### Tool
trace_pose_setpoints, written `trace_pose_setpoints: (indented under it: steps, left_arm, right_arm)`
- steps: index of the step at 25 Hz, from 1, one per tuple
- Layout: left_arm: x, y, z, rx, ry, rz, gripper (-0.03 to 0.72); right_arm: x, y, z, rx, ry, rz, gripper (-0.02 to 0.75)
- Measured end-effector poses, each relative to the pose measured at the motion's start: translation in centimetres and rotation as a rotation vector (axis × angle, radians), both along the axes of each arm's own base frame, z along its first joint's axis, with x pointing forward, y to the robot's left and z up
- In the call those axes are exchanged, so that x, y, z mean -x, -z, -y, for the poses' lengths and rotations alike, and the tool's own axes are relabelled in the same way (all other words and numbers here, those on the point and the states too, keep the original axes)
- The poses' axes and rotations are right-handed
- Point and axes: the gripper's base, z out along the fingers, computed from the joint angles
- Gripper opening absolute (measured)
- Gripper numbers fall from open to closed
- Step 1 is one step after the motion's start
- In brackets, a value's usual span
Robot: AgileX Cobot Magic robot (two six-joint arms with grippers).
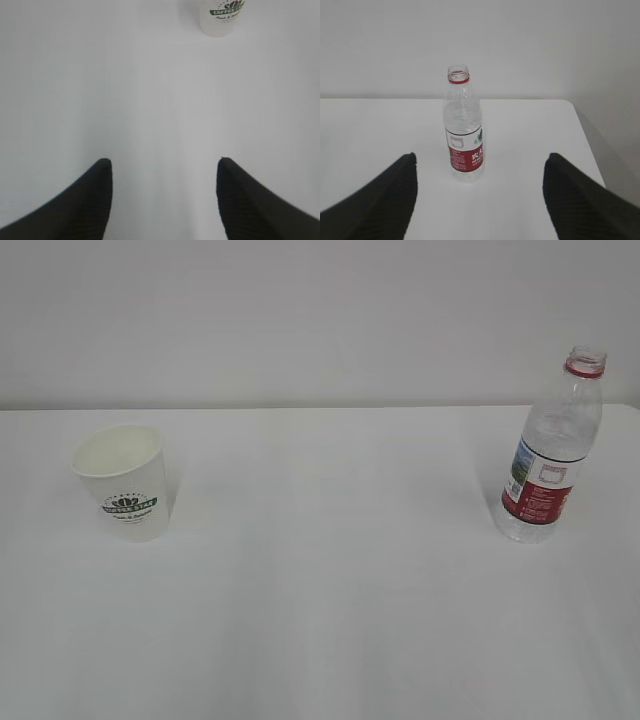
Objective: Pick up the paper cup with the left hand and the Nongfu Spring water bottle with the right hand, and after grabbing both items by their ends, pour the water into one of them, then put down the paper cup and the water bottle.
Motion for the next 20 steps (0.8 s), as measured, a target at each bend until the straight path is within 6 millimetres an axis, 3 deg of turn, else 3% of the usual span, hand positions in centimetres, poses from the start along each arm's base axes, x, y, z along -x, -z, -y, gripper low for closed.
trace_pose_setpoints:
  steps: [13, 20]
  left_arm:
    - [-0.1, -0.1, -0.4, -0.045, -0.017, 0.016, 0.470]
    - [-1.7, -1.8, -0.1, -0.034, 0.003, 0.194, 0.468]
  right_arm:
    - [-1.9, -0.4, -0.3, 0.004, -0.008, 0.016, 0.589]
    - [-3.1, -0.4, -0.4, 0.008, -0.013, 0.006, 0.589]
